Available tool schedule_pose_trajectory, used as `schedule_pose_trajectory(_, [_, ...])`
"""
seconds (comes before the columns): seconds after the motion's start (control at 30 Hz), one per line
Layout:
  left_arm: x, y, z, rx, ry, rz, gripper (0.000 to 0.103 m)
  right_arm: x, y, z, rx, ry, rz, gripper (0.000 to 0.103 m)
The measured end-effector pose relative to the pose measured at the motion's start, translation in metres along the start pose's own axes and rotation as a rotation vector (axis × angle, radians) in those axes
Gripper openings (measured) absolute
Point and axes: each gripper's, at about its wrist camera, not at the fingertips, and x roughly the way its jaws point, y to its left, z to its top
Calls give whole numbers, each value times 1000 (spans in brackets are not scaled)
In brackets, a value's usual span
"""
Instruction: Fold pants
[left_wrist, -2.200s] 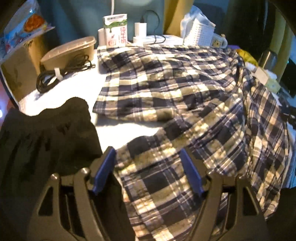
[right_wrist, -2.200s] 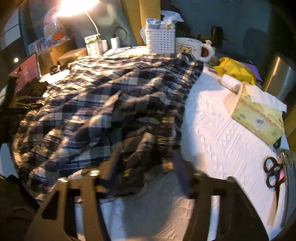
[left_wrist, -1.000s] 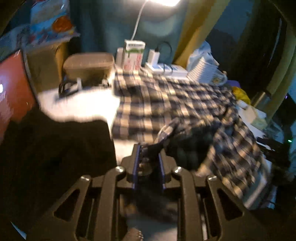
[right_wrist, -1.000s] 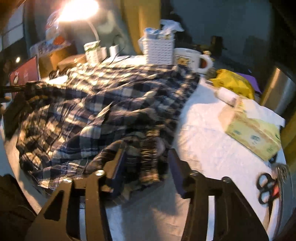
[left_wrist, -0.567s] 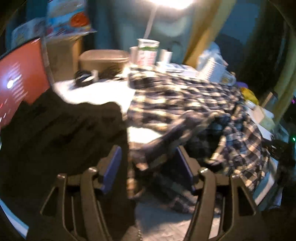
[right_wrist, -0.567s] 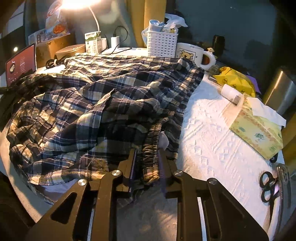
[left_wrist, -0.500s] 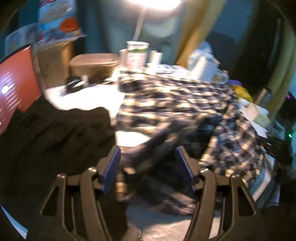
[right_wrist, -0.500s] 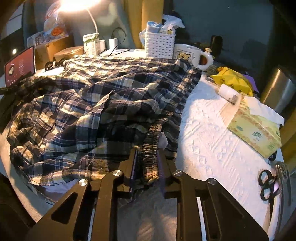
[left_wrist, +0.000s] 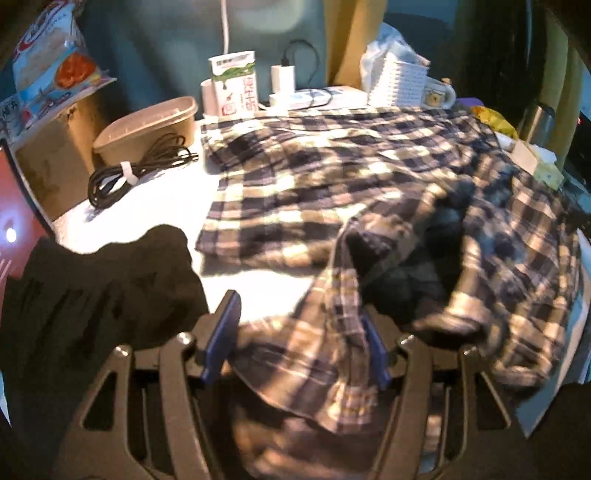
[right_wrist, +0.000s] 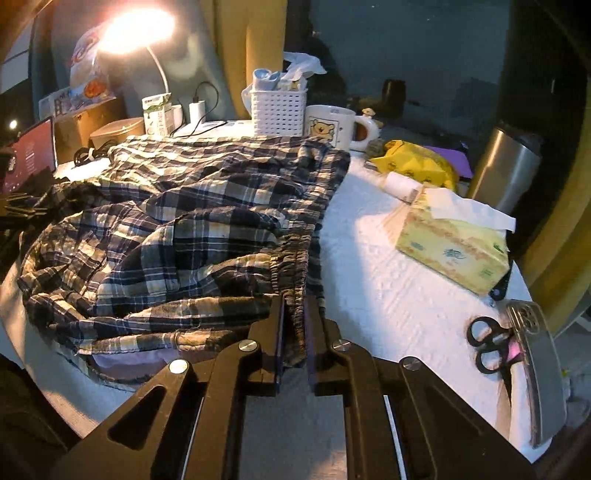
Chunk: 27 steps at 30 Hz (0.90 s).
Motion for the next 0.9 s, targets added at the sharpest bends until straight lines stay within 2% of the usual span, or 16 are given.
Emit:
schedule_pose_trajectory(0.07, [8, 16, 12, -29, -8, 40, 62, 1, -3, -2, 7, 5, -7, 11])
schedule_pose_trajectory(0.13, [9, 31, 27, -62, -30, 48, 62, 3, -5, -5, 18, 16, -11, 11])
schedule_pose_trajectory(0.23, [10, 54, 48, -112, -29, 131, 62, 8, -7, -9, 33, 35, -11, 11])
schedule_pose_trajectory(0.33, [-7, 77, 56, -206, -28, 120, 62, 7, -6, -12, 37, 41, -10, 11])
schedule_pose_trajectory(0.43, [-34, 60, 43, -178, -49, 36, 63, 4, -6, -13, 36, 36, -5, 11])
schedule_pose_trajectory(0.5, [-41, 38, 29, -151, -21, -43, 63, 2, -6, -14, 33, 33, -5, 11])
schedule_pose_trajectory(0.53, [-41, 24, 16, -142, 4, -116, 63, 1, -5, -13, 32, 30, -6, 11])
schedule_pose_trajectory(0.6, [-35, 5, 1, -132, 47, -172, 63, -1, -5, -11, 28, 25, -5, 11])
schedule_pose_trajectory(0.77, [0, -17, -28, -132, 136, -135, 63, -3, -5, -10, 14, 26, -2, 11])
schedule_pose_trajectory(0.8, [-2, -19, -29, -119, 98, -124, 63, -3, -5, -11, 15, 27, 0, 11])
schedule_pose_trajectory(0.9, [0, -23, -30, -84, 98, -97, 63, -3, -6, -12, 24, 30, 3, 11])
